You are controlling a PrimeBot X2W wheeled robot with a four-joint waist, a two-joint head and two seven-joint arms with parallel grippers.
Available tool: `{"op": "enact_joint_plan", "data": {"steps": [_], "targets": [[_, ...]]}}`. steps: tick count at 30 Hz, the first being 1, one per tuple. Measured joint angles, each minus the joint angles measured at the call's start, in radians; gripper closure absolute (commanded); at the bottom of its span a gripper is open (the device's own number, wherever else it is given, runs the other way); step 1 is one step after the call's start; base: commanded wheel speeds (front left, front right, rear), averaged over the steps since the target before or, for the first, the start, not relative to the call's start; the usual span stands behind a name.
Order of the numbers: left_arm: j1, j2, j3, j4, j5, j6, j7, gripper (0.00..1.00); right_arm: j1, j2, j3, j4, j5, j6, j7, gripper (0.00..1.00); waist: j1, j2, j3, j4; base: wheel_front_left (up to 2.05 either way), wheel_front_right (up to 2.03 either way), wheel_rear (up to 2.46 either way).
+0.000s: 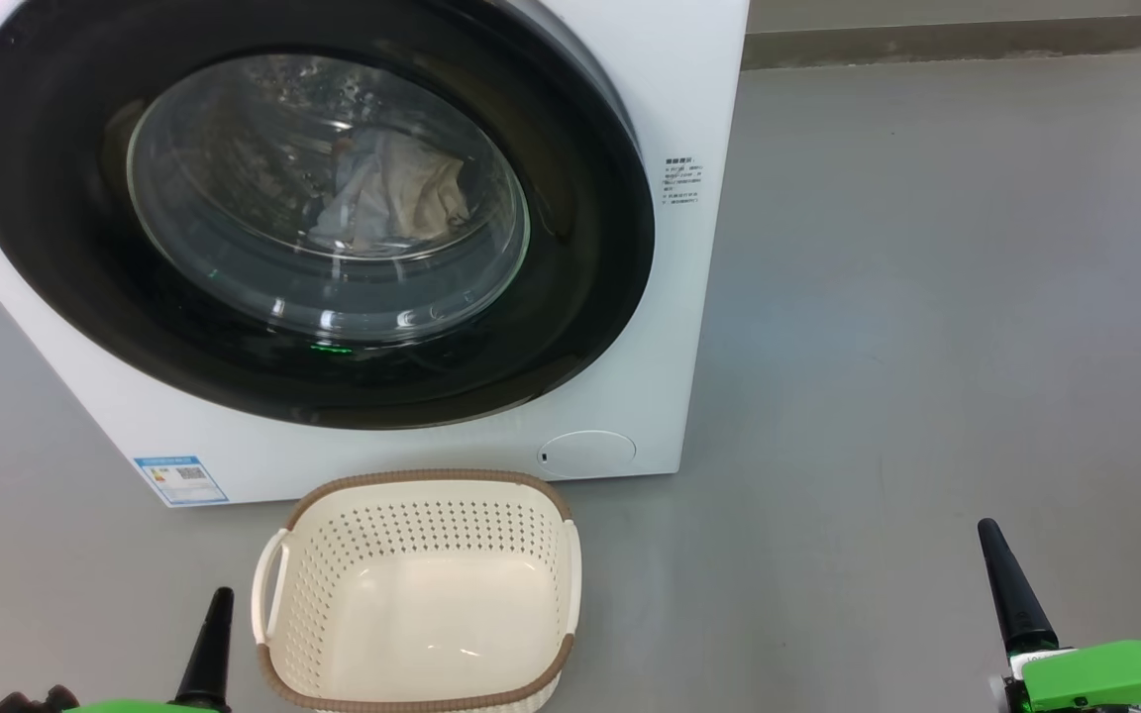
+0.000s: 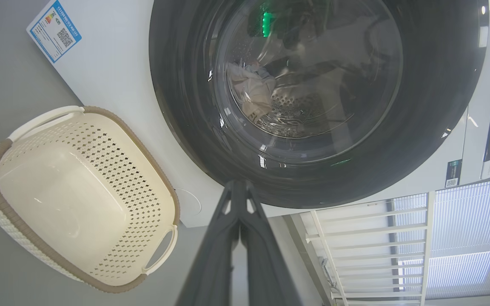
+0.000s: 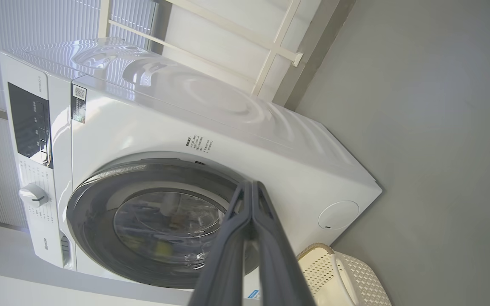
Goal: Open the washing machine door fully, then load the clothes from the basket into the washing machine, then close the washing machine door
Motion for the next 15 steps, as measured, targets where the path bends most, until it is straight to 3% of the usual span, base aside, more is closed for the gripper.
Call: {"op": "enact_joint_plan", "data": {"steps": [15], "targets": [[-0.021, 0.001, 0.01, 0.013, -0.156, 0.0, 0.047, 1.0, -0.019, 0.011, -0.009, 0.029, 0.166, 0.0, 0.044, 1.0, 0.0, 0.0, -0.002, -0.001, 0.0, 0.0, 0.0]]}}
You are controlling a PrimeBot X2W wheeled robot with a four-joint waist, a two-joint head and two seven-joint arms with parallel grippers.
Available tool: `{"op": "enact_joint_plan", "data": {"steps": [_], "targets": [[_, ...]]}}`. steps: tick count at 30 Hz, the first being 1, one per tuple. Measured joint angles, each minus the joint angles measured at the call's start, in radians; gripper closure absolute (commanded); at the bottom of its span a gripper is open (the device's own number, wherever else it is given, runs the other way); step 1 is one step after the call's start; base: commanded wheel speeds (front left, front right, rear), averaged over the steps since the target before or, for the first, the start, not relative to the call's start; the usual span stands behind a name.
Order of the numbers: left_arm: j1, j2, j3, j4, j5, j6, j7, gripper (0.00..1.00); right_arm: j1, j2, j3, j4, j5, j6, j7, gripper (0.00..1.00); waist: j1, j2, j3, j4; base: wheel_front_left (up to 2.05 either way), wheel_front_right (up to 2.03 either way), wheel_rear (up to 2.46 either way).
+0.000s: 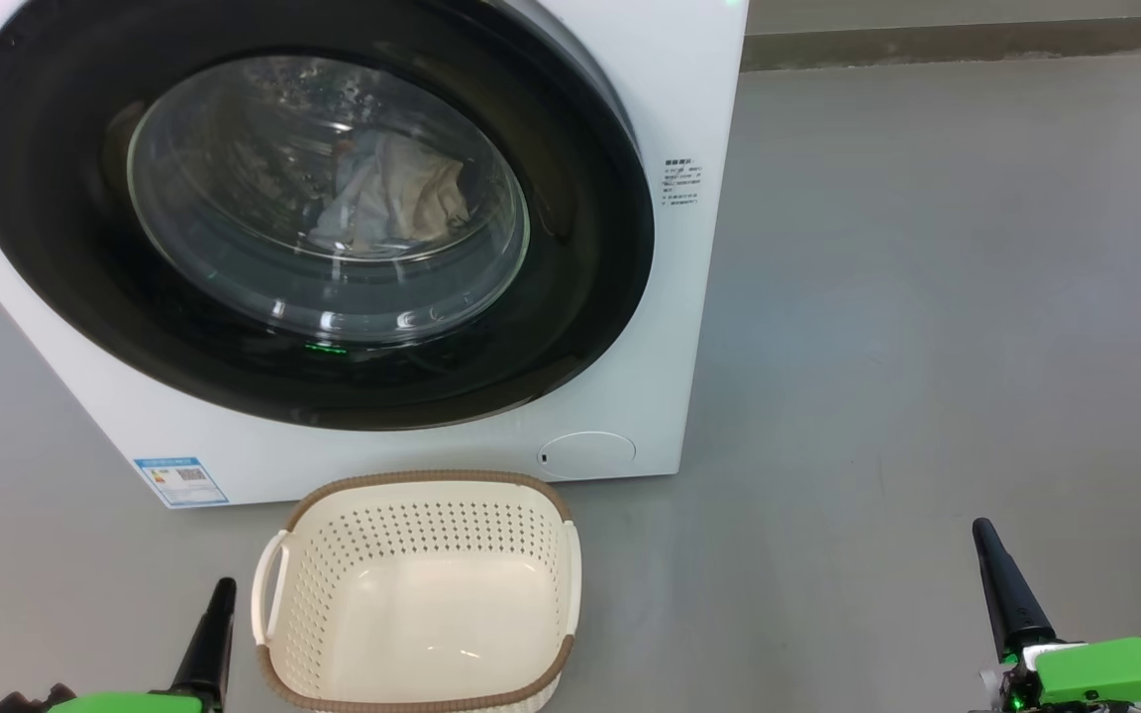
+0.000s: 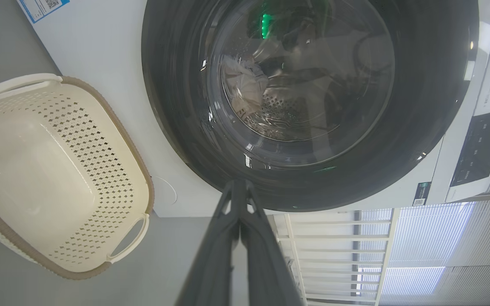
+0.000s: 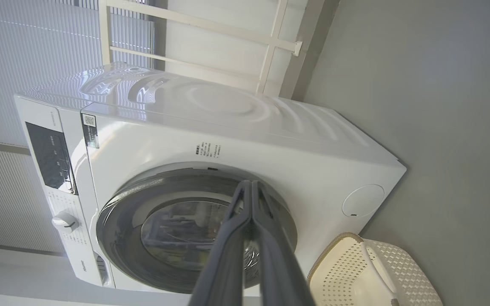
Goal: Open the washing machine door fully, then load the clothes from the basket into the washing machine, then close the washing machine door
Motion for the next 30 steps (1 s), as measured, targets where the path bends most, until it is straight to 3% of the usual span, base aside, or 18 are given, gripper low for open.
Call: {"op": "enact_joint_plan", "data": {"steps": [15, 30], "targets": [[-0.028, 0.0, 0.012, 0.014, -0.165, 0.0, 0.042, 1.0, -0.029, 0.005, -0.013, 0.032, 0.174, 0.0, 0.049, 1.0, 0.0, 0.0, -0.002, -0.001, 0.0, 0.0, 0.0], [-0.036, 0.0, 0.016, 0.015, -0.181, 0.0, 0.049, 1.0, -0.037, 0.008, -0.018, 0.034, 0.185, -0.003, 0.052, 1.0, 0.0, 0.0, -0.002, -0.001, 0.0, 0.0, 0.0]]}}
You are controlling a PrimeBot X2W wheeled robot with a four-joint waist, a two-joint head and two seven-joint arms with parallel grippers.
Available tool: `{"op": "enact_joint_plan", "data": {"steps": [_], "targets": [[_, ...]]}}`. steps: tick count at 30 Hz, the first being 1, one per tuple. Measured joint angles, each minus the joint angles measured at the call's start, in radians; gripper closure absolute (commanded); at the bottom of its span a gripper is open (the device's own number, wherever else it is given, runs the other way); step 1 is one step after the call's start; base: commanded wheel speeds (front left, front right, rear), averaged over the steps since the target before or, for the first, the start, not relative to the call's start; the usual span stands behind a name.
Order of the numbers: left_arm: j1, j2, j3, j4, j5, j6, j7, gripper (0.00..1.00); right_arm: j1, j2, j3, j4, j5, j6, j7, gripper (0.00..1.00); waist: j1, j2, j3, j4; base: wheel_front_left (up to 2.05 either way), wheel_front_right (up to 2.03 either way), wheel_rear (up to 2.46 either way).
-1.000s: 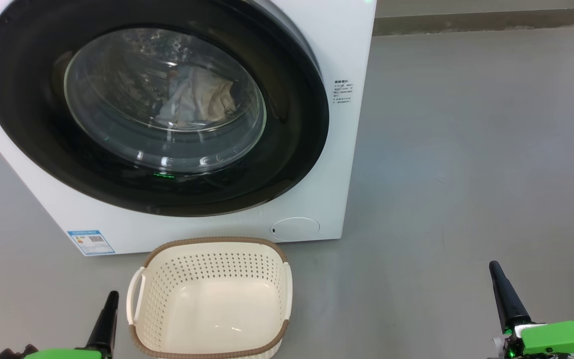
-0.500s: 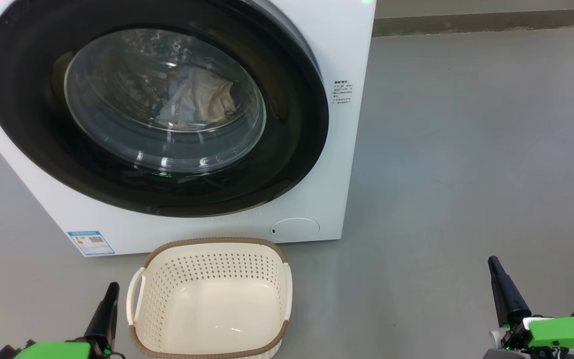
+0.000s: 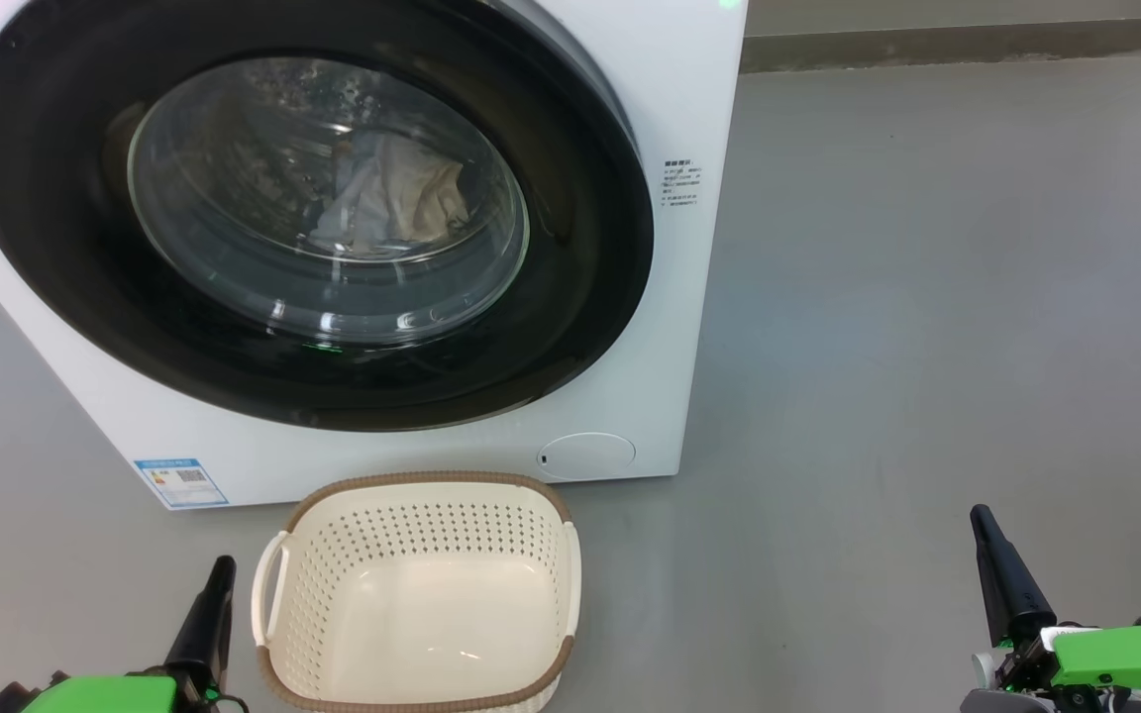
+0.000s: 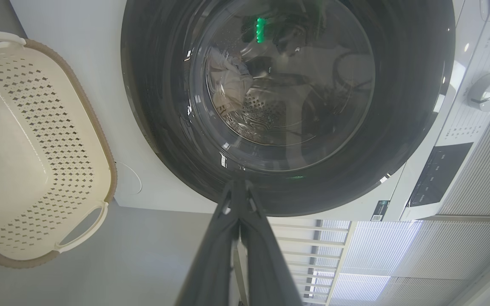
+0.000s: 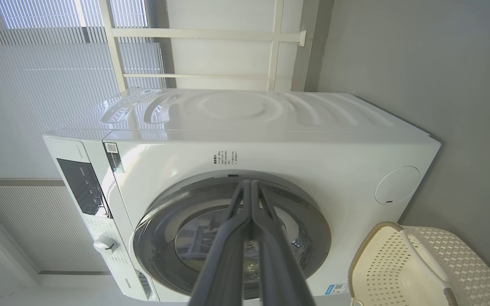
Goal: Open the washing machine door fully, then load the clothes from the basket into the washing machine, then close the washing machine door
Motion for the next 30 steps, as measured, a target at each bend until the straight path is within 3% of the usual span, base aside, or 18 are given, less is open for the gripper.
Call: {"op": "enact_joint_plan", "data": {"steps": [30], "targets": [[0.0, -0.001, 0.008, 0.0, 0.0, 0.0, 0.008, 1.0, 0.0, 0.003, -0.006, 0.0, 0.0, 0.0, 0.009, 1.0, 0.0, 0.0, 0.0, 0.0, 0.0, 0.0, 0.0]]}}
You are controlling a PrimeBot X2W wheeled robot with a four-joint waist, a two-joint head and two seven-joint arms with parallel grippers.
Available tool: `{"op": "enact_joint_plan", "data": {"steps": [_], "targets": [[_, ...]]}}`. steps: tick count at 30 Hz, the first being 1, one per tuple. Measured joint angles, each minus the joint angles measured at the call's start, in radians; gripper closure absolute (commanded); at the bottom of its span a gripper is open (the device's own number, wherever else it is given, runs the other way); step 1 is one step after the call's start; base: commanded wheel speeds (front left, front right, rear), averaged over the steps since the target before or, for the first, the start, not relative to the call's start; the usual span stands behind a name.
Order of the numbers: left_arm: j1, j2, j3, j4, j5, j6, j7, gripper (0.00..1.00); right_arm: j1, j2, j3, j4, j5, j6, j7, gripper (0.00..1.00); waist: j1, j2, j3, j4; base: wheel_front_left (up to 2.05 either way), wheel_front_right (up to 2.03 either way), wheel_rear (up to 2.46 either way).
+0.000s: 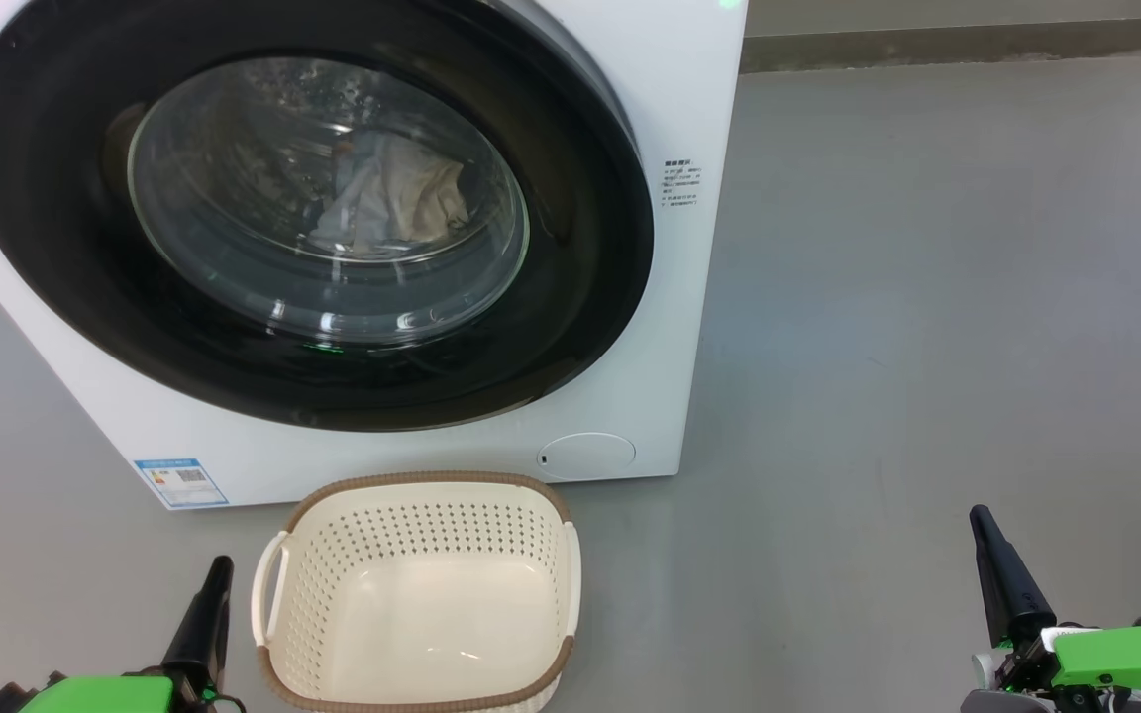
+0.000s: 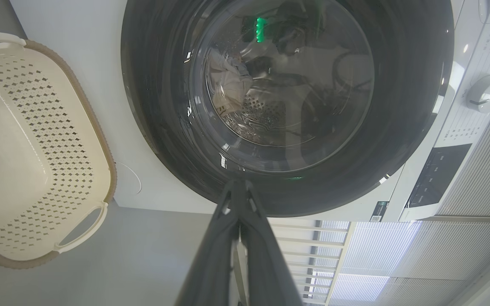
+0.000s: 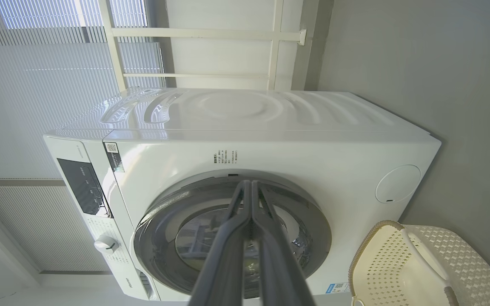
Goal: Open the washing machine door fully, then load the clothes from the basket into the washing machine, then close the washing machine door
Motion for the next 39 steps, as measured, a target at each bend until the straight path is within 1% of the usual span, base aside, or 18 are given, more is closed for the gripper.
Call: {"op": "enact_joint_plan", "data": {"steps": [39], "targets": [[0.0, -0.003, 0.006, 0.0, 0.0, 0.0, 0.004, 1.0, 0.0, 0.006, -0.009, 0.0, -0.002, 0.0, 0.002, 1.0, 0.0, 0.0, 0.0, 0.0, 0.0, 0.0, 0.0]]}}
